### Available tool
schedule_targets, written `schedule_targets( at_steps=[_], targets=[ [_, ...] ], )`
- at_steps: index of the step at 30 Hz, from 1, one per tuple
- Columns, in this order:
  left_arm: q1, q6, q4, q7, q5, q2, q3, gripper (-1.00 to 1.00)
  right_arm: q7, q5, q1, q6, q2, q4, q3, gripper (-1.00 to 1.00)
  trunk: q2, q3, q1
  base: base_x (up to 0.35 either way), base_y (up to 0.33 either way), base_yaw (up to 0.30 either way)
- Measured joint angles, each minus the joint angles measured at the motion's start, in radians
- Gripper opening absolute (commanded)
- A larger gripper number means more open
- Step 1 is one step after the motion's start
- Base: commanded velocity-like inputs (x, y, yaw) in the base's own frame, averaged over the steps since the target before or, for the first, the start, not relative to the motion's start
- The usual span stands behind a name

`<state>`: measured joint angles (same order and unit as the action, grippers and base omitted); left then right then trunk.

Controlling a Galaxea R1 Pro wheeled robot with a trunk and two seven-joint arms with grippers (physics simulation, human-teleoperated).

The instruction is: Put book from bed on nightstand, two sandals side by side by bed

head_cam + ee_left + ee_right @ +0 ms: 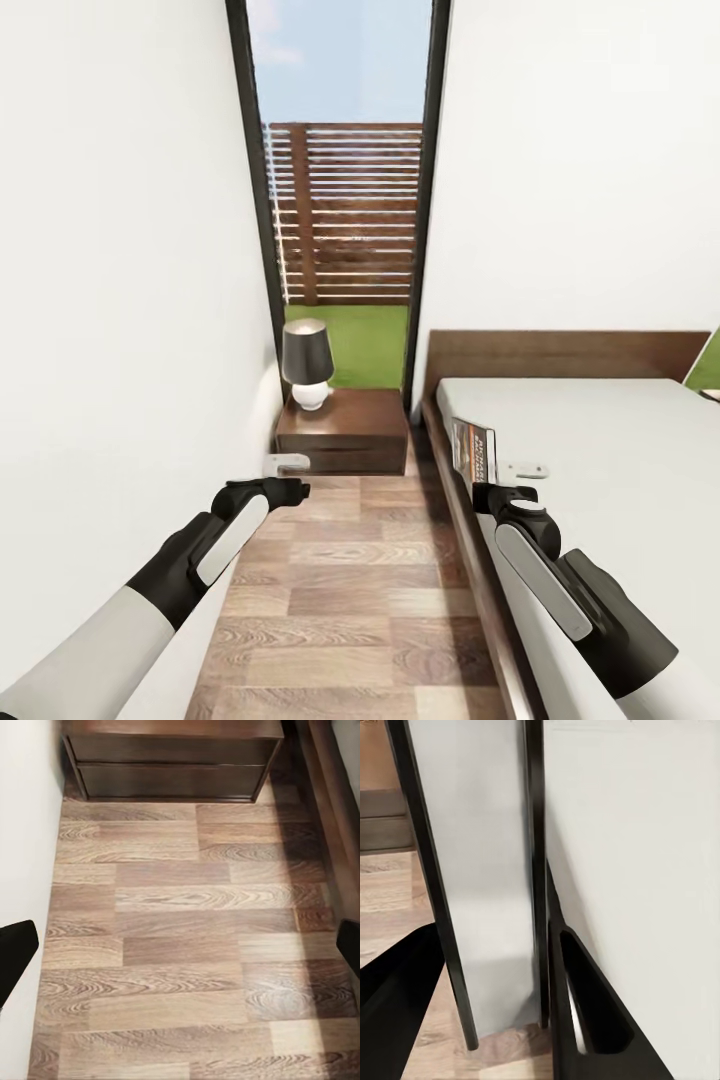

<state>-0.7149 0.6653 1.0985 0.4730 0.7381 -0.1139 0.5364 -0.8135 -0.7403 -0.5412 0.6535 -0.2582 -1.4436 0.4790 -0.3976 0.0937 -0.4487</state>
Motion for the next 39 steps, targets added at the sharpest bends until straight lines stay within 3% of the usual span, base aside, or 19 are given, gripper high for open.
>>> schedule_targets(
  at_steps=[39],
  targets=[
    [0.0, 0.0, 0.0, 0.001, 0.0, 0.0, 0.002, 1.0, 0.0, 0.0, 0.0, 0.0, 0.0, 0.0, 0.0, -1.0, 0.0, 0.0, 0.0, 0.328, -0.062, 0.0]
  ],
)
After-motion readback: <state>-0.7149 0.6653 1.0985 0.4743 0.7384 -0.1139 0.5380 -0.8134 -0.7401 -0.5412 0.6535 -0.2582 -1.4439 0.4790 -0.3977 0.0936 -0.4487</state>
